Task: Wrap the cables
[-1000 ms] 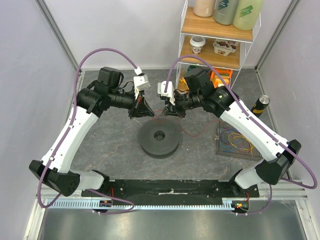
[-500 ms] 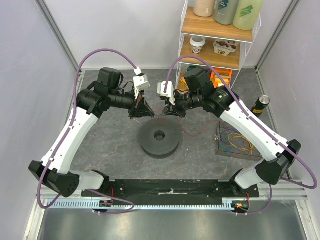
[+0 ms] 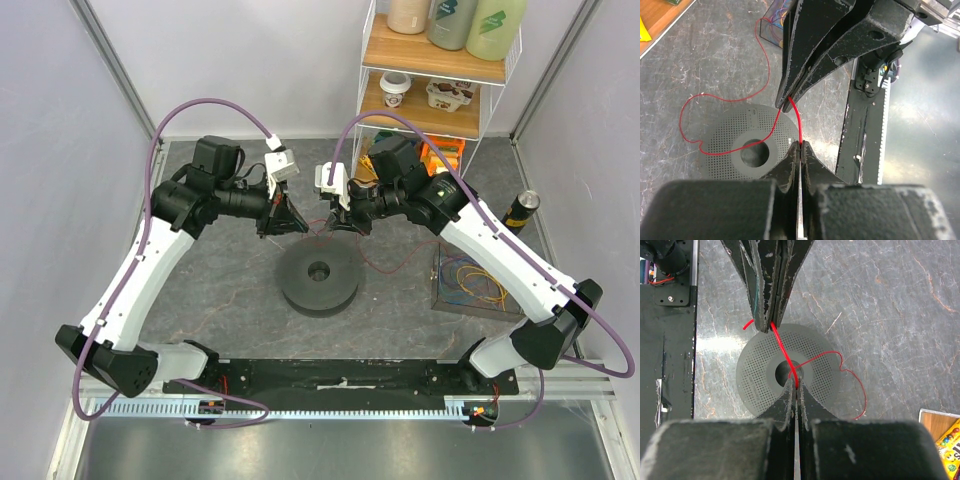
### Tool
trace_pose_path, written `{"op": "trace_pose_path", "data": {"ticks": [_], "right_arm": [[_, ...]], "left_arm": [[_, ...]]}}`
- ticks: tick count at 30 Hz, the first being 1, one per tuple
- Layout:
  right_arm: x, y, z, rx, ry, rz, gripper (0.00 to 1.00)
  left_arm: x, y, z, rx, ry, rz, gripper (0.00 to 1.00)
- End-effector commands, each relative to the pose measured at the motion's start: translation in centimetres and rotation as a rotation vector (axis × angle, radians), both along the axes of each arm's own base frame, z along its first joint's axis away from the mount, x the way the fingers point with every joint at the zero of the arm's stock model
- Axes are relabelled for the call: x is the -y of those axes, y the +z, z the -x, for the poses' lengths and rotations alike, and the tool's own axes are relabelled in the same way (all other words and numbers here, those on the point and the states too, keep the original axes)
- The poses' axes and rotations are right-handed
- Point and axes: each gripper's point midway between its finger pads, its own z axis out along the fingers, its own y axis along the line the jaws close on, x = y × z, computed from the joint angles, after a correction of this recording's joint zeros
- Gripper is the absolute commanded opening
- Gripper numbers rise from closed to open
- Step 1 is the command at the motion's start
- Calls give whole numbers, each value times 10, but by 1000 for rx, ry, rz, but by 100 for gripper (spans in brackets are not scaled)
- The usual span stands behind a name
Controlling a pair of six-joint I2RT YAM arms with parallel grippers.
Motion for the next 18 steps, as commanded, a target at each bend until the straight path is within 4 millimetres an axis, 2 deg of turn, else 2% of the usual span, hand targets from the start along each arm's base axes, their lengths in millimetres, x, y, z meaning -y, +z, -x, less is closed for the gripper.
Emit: {"op": "trace_pose_path", "data": {"ticks": [1,5,7,12,18], "right_arm": [[-4,9,0,11,-8,-26,0],[-8,7,1,-11,-15,-62,0],[-10,5,4,-28,-13,-80,0],[-20,6,10,-99,2,-129,0],[-25,10,16,-137,9,-191,0]], "left_arm": [[3,16,1,-17,31,65,2],[1,42,-22,-8,195,216,2],[-2,50,-27,-2,269,288,2],[2,57,-24,-74,302,415,1],[-1,55,-33,-96,385,492,2]]}}
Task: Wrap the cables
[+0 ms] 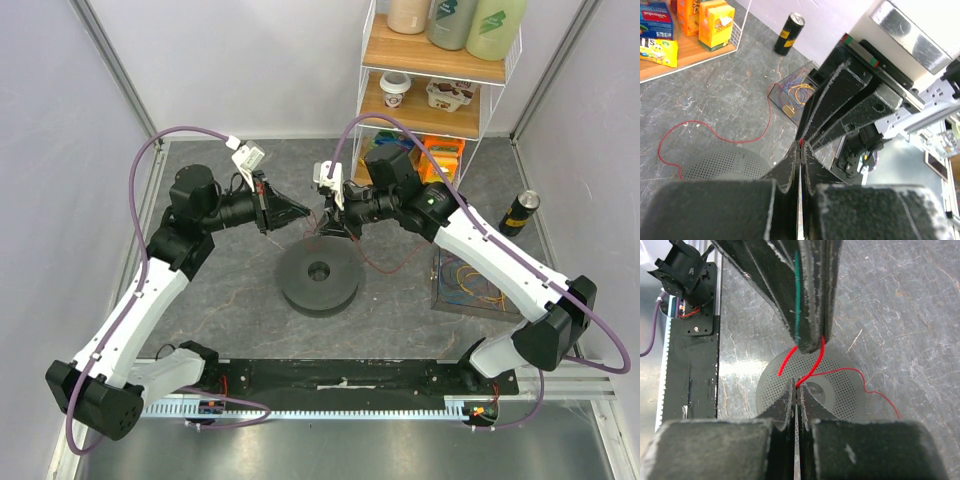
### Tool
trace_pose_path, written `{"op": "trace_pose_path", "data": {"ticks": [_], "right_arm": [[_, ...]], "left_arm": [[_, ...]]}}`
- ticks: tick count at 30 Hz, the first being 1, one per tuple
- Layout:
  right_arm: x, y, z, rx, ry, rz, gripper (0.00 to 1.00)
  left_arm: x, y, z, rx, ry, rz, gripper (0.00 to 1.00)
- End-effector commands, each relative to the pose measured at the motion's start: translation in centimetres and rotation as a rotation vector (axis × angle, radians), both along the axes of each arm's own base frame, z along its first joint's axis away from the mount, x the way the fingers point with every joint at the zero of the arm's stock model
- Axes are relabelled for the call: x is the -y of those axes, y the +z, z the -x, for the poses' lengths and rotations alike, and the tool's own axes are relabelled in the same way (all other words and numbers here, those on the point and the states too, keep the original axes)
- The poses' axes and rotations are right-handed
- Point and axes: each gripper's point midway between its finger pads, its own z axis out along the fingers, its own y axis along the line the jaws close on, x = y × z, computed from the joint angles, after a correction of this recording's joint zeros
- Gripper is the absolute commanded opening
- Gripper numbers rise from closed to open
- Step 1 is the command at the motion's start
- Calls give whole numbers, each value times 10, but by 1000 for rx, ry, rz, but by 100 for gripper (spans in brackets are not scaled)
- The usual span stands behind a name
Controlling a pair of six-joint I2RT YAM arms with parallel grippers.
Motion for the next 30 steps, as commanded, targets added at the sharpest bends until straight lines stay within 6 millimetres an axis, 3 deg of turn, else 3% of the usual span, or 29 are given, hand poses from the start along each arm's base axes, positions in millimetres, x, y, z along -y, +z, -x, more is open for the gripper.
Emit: {"op": "trace_pose_path", "data": {"ticks": [1,5,10,14,23,30], "right_arm": [[-5,22,12,-14,19,-105,0],[-3,26,14,-21,-6,-124,3],[14,32,-2,11,-99,-122,55],[31,39,-16,64,-158,-125,74],[23,90,-24,148,-215,-310,85],[-1,79,-23,186,-188,-288,92]], "left_arm": [[-2,38,-11,65,90,148,2],[-5,40,-12,108,110,145,2],[-8,41,-5,137,93,123,2],[-7,39,0,129,70,107,2],[-8,42,-2,138,85,132,2],[-9,38,-9,117,128,124,1]]}}
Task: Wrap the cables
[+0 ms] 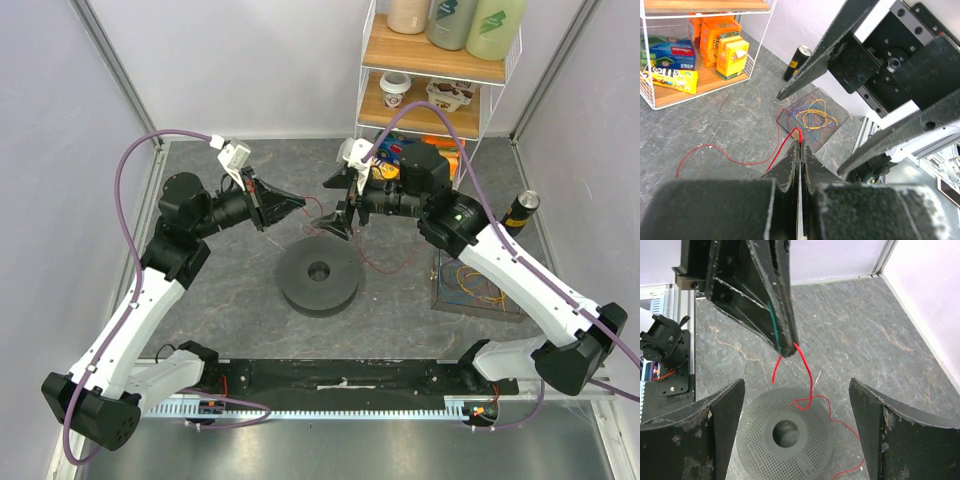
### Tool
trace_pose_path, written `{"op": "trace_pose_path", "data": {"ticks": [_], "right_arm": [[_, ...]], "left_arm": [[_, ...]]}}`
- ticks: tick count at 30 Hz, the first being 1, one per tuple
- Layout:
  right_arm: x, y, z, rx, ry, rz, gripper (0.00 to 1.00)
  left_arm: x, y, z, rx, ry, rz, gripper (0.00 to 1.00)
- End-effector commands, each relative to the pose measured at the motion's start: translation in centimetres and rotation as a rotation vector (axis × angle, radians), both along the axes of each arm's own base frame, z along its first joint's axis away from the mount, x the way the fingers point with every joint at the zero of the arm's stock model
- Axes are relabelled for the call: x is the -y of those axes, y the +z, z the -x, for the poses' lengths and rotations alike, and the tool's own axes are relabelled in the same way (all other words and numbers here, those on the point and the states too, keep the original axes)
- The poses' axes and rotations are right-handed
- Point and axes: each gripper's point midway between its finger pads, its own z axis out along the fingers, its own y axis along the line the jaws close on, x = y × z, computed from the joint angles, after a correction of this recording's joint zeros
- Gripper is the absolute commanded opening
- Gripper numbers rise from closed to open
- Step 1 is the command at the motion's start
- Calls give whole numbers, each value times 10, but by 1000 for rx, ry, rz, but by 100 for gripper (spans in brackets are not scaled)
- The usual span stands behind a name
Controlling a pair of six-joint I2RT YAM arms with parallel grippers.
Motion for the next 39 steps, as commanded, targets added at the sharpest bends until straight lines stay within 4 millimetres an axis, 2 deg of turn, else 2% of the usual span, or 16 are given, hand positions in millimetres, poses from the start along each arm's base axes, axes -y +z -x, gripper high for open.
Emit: {"op": "trace_pose_path", "data": {"ticks": [1,3,10,15,18,22,34,39], "right_arm": [[-17,7,-6,72,-15,-25,91],[-21,4,-9,76,-31,-24,87],[-25,-3,-15,123,-101,-11,59],[-27,-1,-19,124,-123,-25,52],[-28,3,-20,123,-127,-44,43],[-27,-1,-21,114,-132,-38,31],[-25,3,-10,118,-101,-69,20],[-23,3,-8,115,-98,-86,19]], "left_arm": [[-3,15,-3,40,40,29,2],[-5,15,-6,29,59,36,2],[-8,19,-15,-10,118,71,2],[-7,15,-17,-44,123,91,2],[-7,15,-16,-53,118,107,2],[-6,16,-16,-67,118,125,2],[-8,21,-14,-135,83,217,2],[-10,23,-12,-156,60,250,2]]}}
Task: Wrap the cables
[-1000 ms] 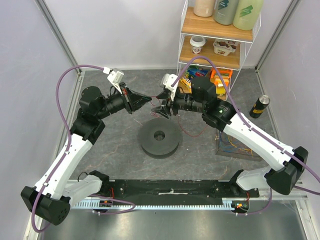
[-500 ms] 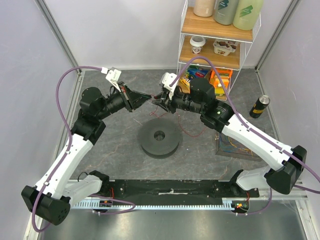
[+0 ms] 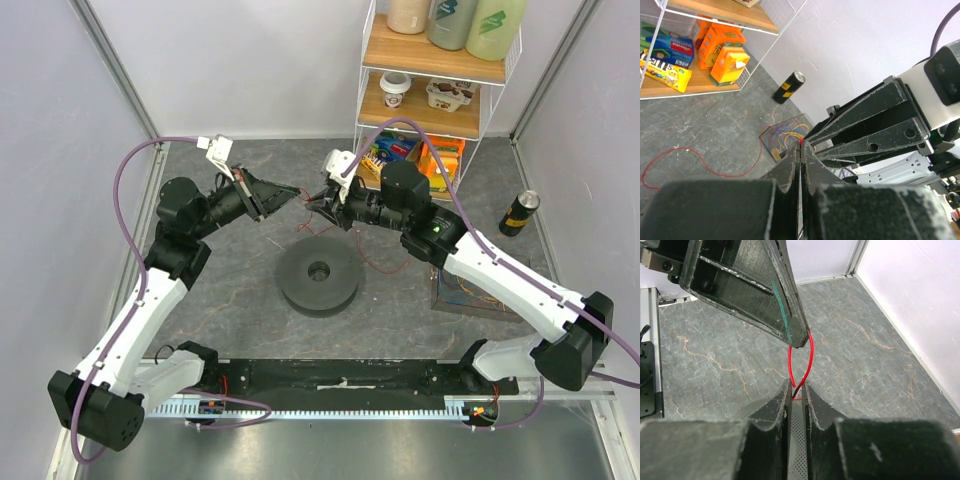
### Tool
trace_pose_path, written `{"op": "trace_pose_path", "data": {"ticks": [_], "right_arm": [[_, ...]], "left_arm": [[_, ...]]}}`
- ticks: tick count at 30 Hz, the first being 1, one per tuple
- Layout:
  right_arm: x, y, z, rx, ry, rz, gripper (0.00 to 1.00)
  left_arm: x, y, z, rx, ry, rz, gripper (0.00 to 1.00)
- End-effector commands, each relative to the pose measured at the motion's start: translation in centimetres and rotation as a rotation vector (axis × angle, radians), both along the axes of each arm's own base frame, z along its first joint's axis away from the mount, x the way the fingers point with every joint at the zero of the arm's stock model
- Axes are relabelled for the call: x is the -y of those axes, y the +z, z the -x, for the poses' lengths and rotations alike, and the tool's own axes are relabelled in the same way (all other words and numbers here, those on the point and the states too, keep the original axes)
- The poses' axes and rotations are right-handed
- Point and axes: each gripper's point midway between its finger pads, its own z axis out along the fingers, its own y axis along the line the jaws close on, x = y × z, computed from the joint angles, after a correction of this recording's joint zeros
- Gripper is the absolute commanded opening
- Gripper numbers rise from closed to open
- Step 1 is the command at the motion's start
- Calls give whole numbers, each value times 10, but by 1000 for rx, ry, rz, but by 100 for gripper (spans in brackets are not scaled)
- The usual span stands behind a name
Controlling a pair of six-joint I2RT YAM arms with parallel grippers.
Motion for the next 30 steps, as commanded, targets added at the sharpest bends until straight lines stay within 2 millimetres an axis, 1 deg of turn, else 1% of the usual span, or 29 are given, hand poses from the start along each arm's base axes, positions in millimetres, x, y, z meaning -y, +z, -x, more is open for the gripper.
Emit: {"op": "trace_pose_path", "data": {"ticks": [1,4,5,11,16,19,22,25,27,29,30], "right_arm": [[3,27,7,47,14,-86,19],[4,29,9,39,20,-97,15],[3,36,10,55,28,-119,15],[2,45,23,63,87,-161,16],[2,46,25,56,95,-169,16],[2,44,23,52,89,-167,11],[2,44,21,52,80,-167,3],[4,45,19,49,71,-169,2],[4,44,18,46,64,-169,5],[3,44,16,41,56,-170,14],[3,44,14,39,50,-170,15]], "left_arm": [[0,19,10,19,-49,79,2],[0,17,11,9,-52,85,2],[-1,17,10,10,-53,87,2],[-3,16,10,-1,-51,100,2],[-5,13,7,-21,-43,107,2],[-5,13,7,-23,-46,112,2],[-6,14,8,-27,-46,118,2],[-6,15,7,-36,-46,128,2],[-7,15,7,-39,-48,135,2],[-6,16,7,-41,-52,138,2],[-7,16,7,-39,-52,139,2]]}}
